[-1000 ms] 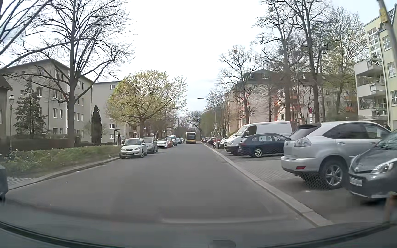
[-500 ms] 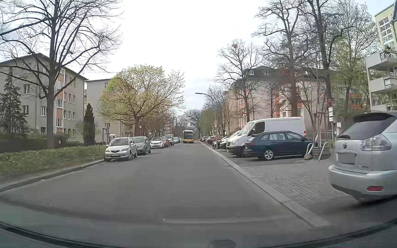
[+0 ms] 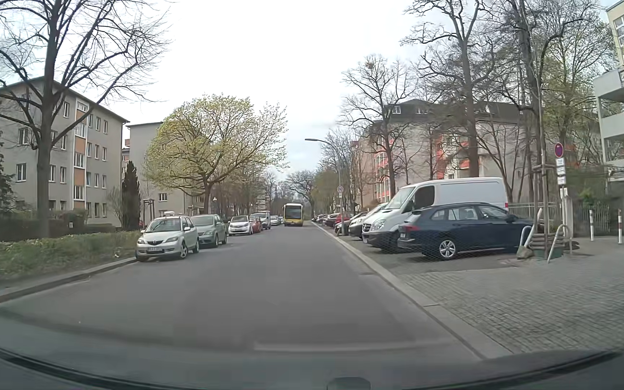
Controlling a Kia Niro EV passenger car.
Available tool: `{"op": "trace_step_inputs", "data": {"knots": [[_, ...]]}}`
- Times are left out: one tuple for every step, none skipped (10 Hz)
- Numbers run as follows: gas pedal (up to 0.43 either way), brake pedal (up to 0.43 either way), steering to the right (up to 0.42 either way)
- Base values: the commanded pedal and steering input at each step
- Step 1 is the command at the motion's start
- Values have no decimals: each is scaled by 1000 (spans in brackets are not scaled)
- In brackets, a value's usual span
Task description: Follow the waypoints while adhering to traffic rules and regulations
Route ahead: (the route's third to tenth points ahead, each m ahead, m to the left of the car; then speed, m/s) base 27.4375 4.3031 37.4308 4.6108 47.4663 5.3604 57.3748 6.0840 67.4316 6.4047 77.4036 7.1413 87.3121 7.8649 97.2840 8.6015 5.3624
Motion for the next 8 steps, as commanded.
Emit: {"op": "trace_step_inputs", "data": {"knots": [[0,250,5],[0,256,5],[0,256,5],[0,262,5],[0,262,4],[0,262,-3],[0,262,-6],[0,268,-6]]}}
